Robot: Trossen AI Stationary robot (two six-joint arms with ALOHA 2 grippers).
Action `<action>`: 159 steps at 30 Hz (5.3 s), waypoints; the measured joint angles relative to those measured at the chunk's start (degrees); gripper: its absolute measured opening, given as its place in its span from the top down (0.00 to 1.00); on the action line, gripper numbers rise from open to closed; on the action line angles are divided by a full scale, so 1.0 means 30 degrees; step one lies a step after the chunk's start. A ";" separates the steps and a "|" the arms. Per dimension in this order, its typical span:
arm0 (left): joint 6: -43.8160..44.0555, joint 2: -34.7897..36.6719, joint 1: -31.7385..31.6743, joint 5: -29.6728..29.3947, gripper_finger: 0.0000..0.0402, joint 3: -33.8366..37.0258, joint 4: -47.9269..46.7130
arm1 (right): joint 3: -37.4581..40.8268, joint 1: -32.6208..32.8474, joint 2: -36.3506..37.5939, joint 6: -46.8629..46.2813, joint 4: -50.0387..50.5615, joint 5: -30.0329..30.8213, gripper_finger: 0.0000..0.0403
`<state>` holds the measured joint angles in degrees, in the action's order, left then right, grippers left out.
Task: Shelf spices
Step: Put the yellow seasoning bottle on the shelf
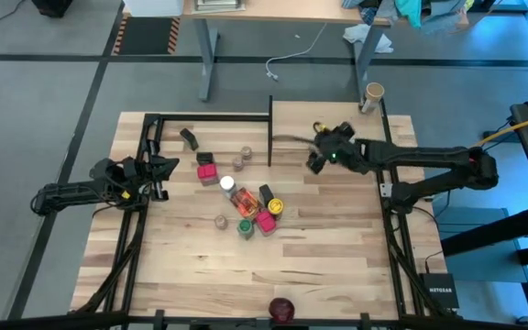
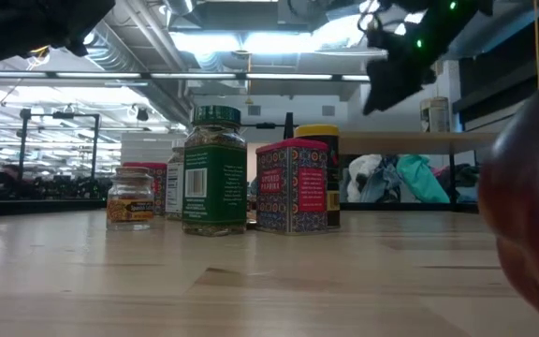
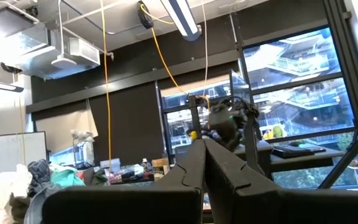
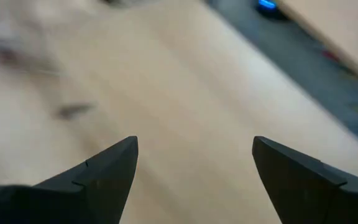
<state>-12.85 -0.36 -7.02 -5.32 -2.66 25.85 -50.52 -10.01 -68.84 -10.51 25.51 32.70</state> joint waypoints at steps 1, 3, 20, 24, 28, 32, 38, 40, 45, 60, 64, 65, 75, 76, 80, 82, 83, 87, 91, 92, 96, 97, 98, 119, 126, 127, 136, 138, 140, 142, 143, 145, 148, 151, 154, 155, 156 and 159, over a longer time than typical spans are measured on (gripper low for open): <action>0.0018 0.0000 0.0002 0.0000 1.00 0.0000 0.0000 | 0.0009 0.0573 0.0000 -0.0005 -0.0471 -0.0359 0.20; 0.0064 0.0000 0.0005 0.0000 1.00 0.0000 0.0000 | 0.0015 0.1625 0.0000 0.0003 -0.1648 -0.1142 0.20; 0.0032 0.0000 0.0005 0.0000 1.00 0.0007 0.0079 | -0.0155 0.4353 -0.3718 0.0717 -0.8820 -0.7811 0.20; 0.0029 0.0000 0.0005 0.0000 1.00 0.0007 -0.0012 | -0.0277 0.4353 -0.3891 0.0616 -0.6764 -0.8775 0.20; 0.0241 0.0000 0.0000 0.0000 1.00 0.0007 -0.0005 | -0.0277 0.4616 -0.3891 0.0133 -0.5637 -1.0179 0.20; 0.0255 0.0000 0.0002 -0.0005 1.00 0.0007 0.0015 | -0.0270 0.5450 -0.4091 0.0046 -0.3798 -0.9587 0.20; 0.0294 0.0000 0.0005 0.0000 1.00 0.0007 0.0022 | -0.0270 0.6637 -0.5577 0.0025 -0.4491 -0.8487 0.20; 0.0294 0.0000 0.0002 -0.0005 1.00 0.0007 0.0022 | -0.0270 0.6763 -0.6146 0.0091 -0.4523 -0.8103 0.20; 0.0301 0.0000 -0.0002 -0.0005 1.00 0.0007 0.0027 | -0.0262 0.6691 -0.7243 0.0115 -0.5078 -0.7587 0.20; 0.0425 0.0000 0.0002 0.0000 1.00 0.0007 0.0044 | 0.0359 0.6705 -0.8043 0.1104 -0.9270 -0.6385 0.20; 0.0422 0.0000 -0.0003 0.0000 1.00 0.0007 0.0036 | 0.0888 0.6669 -0.8043 0.1039 -0.9616 -0.5690 0.20; 0.0418 0.0001 0.0005 0.0000 1.00 0.0007 0.0029 | 0.0923 0.6669 -0.8043 0.1009 -0.9647 -0.5606 0.20; 0.0367 0.0007 0.0005 -0.0002 1.00 0.0007 0.0018 | 0.1545 0.6669 -0.8804 0.0990 -1.1979 -0.5490 0.26; 0.0367 0.0007 0.0003 -0.0006 1.00 0.0007 0.0026 | 0.1537 0.6669 -0.8886 0.0994 -1.2212 -0.5468 0.29; 0.0360 0.0000 0.0002 -0.0003 1.00 0.0007 -0.0022 | 0.1524 0.6669 -0.9012 0.1036 -1.2271 -0.5529 0.42; 0.0361 0.0000 0.0003 -0.0002 1.00 0.0007 -0.0055 | 0.1523 0.6669 -0.9012 0.1075 -1.2167 -0.5399 0.47; 0.0365 0.0007 0.0001 -0.0007 1.00 0.0007 -0.0040 | 0.1520 0.6669 -0.9012 0.1082 -1.2202 -0.5385 0.48; 0.0367 0.0007 -0.0001 0.0000 1.00 0.0007 -0.0066 | 0.1414 0.6691 -0.8991 0.1162 -1.2036 -0.5366 0.49; 0.0367 0.0000 -0.0003 -0.0007 1.00 0.0007 -0.0080 | 0.1134 0.6705 -0.8602 0.1240 -1.0893 -0.5194 0.48; 0.0367 0.0007 -0.0002 -0.0007 1.00 0.0007 -0.0080 | 0.1045 0.6705 -0.8348 0.1342 -1.0563 -0.4954 0.48; 0.0386 0.0004 0.0000 -0.0003 1.00 0.0007 -0.0118 | 0.0918 0.6705 -0.6857 0.1621 -0.9377 -0.3936 0.50; 0.0457 0.0003 0.0001 0.0000 1.00 0.0007 -0.0121 | 0.0918 0.6705 -0.6425 0.1622 -0.9048 -0.3764 0.50; 0.0560 0.0004 0.0001 -0.0002 1.00 0.0007 -0.0138 | 0.0918 0.6705 -0.6006 0.1630 -0.8692 -0.3617 0.50; 0.0658 0.0002 0.0005 0.0000 1.00 0.0007 -0.0268 | 0.0911 0.5878 0.5530 0.1216 -0.2230 0.8538 0.49; 0.0658 0.0003 -0.0001 -0.0002 1.00 0.0007 -0.0297 | 0.0911 0.3051 0.7187 -0.1571 0.1663 0.8590 0.49; 0.0658 0.0005 -0.0001 -0.0002 1.00 0.0007 -0.0306 | 0.0911 0.2657 0.7322 -0.1922 0.2221 0.8573 0.49; 0.0658 0.0007 -0.0003 -0.0001 1.00 0.0007 -0.0319 | 0.2007 0.0281 0.8600 -0.4093 0.5008 0.8706 0.48; 0.0660 0.0007 0.0005 -0.0004 1.00 0.0007 -0.0369 | 0.2526 -0.0060 0.8917 -0.4471 0.5021 0.8704 0.48; 0.0658 0.0000 0.0002 0.0000 1.00 0.0007 -0.0450 | 0.2936 -0.0375 0.9219 -0.4977 0.5022 0.8676 0.48; 0.0664 0.0000 0.0005 -0.0007 1.00 0.0007 -0.0436 | 0.3194 -0.0703 0.9493 -0.5453 0.5027 0.8571 0.48; 0.0658 0.0000 0.0001 -0.0007 1.00 0.0007 -0.0419 | 0.3271 -0.0881 0.9593 -0.5615 0.5004 0.8580 0.48; 0.0658 0.0004 0.0005 0.0000 1.00 0.0007 -0.0436 | 0.3422 -0.1274 0.9725 -0.5932 0.5028 0.8571 0.48; 0.0658 0.0000 0.0005 0.0000 1.00 0.0007 -0.0423 | 0.3572 -0.1999 0.9832 -0.5930 0.4985 0.8583 0.48; 0.0660 0.0001 0.0000 0.0000 1.00 0.0007 -0.0423 | 0.3775 -0.2830 0.9783 -0.5927 0.4995 0.8602 0.48; 0.0658 0.0000 0.0005 0.0000 1.00 0.0007 -0.0423 | 0.4130 -0.3806 0.9711 -0.5927 0.4848 0.8635 0.48; 0.0658 0.0006 0.0003 -0.0007 1.00 0.0007 -0.0430 | 0.4264 -0.4148 0.9683 -0.5925 0.4697 0.8649 0.48; 0.0658 0.0000 0.0000 -0.0003 1.00 0.0007 -0.0423 | 0.4385 -0.4496 0.9668 -0.5916 0.4517 0.8602 0.48; 0.0658 0.0000 -0.0003 -0.0005 1.00 0.0007 -0.0415 | 0.4626 -0.5395 0.9668 -0.5856 0.4037 0.8468 0.48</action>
<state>-10.87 -0.36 -7.03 -5.34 -2.63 24.60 -36.64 -26.19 -39.83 -28.08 37.62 58.10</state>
